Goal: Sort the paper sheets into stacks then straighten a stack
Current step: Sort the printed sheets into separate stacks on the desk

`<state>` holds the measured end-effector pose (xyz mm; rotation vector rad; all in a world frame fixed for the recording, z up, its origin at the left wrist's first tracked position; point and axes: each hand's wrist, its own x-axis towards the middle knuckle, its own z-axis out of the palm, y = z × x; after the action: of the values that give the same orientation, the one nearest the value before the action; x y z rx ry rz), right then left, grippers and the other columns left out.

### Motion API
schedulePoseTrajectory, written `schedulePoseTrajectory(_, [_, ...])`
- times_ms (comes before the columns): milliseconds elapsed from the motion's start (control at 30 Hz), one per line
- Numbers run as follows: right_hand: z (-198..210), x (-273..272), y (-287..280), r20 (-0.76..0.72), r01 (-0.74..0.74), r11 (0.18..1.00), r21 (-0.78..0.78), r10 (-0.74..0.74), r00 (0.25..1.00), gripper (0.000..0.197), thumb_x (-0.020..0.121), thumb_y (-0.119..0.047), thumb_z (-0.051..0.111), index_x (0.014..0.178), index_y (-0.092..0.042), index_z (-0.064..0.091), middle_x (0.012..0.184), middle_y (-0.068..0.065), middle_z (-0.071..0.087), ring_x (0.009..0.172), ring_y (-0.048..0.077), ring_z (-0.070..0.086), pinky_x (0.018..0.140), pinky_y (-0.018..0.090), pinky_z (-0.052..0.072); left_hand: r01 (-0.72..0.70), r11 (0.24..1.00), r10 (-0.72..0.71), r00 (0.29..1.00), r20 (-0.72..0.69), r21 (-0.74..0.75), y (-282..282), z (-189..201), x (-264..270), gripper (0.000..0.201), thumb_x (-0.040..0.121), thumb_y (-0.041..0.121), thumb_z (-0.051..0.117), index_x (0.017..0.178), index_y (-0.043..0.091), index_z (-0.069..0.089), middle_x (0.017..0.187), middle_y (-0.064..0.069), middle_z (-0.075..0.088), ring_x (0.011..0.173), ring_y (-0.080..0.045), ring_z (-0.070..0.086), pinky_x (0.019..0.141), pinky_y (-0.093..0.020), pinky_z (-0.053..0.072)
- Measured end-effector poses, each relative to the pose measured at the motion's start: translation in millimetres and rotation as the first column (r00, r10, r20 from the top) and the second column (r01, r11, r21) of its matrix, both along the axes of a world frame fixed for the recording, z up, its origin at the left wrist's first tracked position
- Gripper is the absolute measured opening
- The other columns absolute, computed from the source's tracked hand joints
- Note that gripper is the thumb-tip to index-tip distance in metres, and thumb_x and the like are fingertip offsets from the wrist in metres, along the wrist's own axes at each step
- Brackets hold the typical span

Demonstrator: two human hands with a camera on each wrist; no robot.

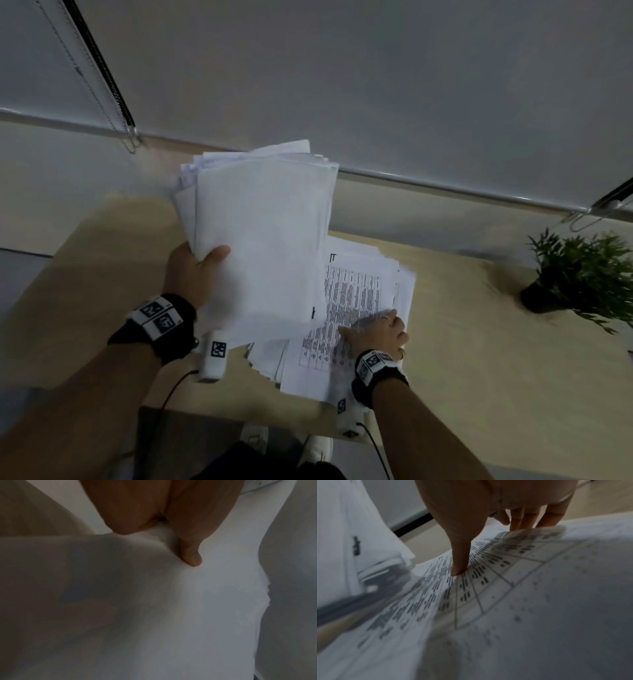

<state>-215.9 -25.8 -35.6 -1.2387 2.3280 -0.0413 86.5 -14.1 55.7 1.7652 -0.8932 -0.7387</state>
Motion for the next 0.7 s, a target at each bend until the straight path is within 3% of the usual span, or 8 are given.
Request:
schedulePoseTrajectory(100, [-2.4, 0.1, -10.9, 0.074, 0.077, 0.995, 0.064, -0.082, 0.994, 0.135, 0.057, -0.054, 0.087, 0.153, -0.009, 0.004, 0.152, 0.016, 0.024, 0.138, 0.038, 0.031, 0.107, 0.053, 0.037, -0.012, 0.999, 0.015, 0.998, -0.067, 0.044, 8.4, -1.9, 18.1, 0.029, 0.087, 0.022, 0.074, 0.109, 0.003, 0.069, 0.102, -0.011, 0.067, 0.092, -0.024, 0.063, 0.083, -0.038, 0.050])
schedulePoseTrajectory(167, [-4.3, -1.3, -17.0, 0.132, 0.135, 0.988, 0.077, -0.144, 0.981, 0.123, 0.060, -0.047, 0.087, 0.150, -0.009, 0.013, 0.145, 0.019, 0.038, 0.130, 0.040, 0.044, 0.103, 0.053, 0.044, -0.032, 0.997, 0.041, 0.992, -0.118, 0.075, 14.3, -5.7, 28.5, 0.035, 0.082, 0.028, 0.078, 0.107, 0.006, 0.070, 0.103, -0.012, 0.069, 0.093, -0.027, 0.066, 0.085, -0.040, 0.051])
schedulePoseTrajectory(267, [-3.5, -4.0, -20.0, 0.274, 0.225, 0.974, 0.013, -0.220, 0.936, 0.076, 0.076, -0.028, 0.079, 0.133, -0.003, 0.036, 0.126, 0.022, 0.058, 0.109, 0.038, 0.060, 0.091, 0.047, 0.053, -0.059, 0.988, 0.089, 0.972, -0.219, 0.140, 21.9, -14.8, 42.3, 0.048, 0.075, 0.040, 0.079, 0.111, 0.010, 0.072, 0.110, -0.012, 0.072, 0.098, -0.035, 0.068, 0.092, -0.052, 0.053])
schedulePoseTrajectory(367, [7.2, -11.5, -18.8, 0.380, 0.271, 0.959, -0.085, -0.221, 0.898, 0.029, 0.081, -0.016, 0.075, 0.096, -0.005, 0.054, 0.099, 0.017, 0.065, 0.077, 0.029, 0.058, 0.067, 0.032, 0.052, -0.016, 0.981, 0.080, 0.942, -0.327, 0.192, 25.4, -22.5, 44.9, 0.033, 0.086, 0.028, 0.075, 0.111, 0.009, 0.071, 0.108, -0.011, 0.073, 0.098, -0.036, 0.069, 0.084, -0.045, 0.056])
schedulePoseTrajectory(467, [27.7, -22.4, -16.6, 0.353, 0.201, 0.962, -0.184, -0.126, 0.927, 0.019, 0.082, -0.018, 0.072, 0.088, -0.004, 0.062, 0.088, 0.017, 0.066, 0.070, 0.029, 0.058, 0.060, 0.031, 0.049, 0.077, 0.963, 0.014, 0.942, -0.335, 0.257, 27.1, -31.7, 34.2, 0.030, 0.087, 0.026, 0.074, 0.108, 0.005, 0.070, 0.104, -0.011, 0.073, 0.092, -0.032, 0.069, 0.070, -0.034, 0.055])
schedulePoseTrajectory(600, [68.2, -45.4, -18.5, 0.334, 0.130, 0.938, -0.321, -0.016, 0.942, 0.014, 0.082, -0.016, 0.071, 0.087, -0.004, 0.064, 0.080, 0.014, 0.065, 0.069, 0.029, 0.060, 0.061, 0.031, 0.048, 0.134, 0.915, 0.005, 0.939, -0.344, 0.380, 21.7, -65.4, 21.7, 0.033, 0.079, 0.025, 0.082, 0.101, 0.002, 0.071, 0.103, -0.019, 0.074, 0.094, -0.037, 0.071, 0.089, -0.056, 0.055])
schedulePoseTrajectory(700, [101.6, -59.3, -22.9, 0.275, 0.076, 0.904, -0.422, 0.047, 0.960, 0.016, 0.082, -0.016, 0.072, 0.086, -0.003, 0.062, 0.077, 0.012, 0.063, 0.069, 0.027, 0.058, 0.062, 0.030, 0.045, 0.238, 0.864, -0.080, 0.935, -0.345, 0.444, 17.3, -94.7, 10.3, 0.056, 0.066, 0.036, 0.088, 0.109, 0.003, 0.071, 0.106, -0.019, 0.074, 0.095, -0.037, 0.071, 0.091, -0.058, 0.054])
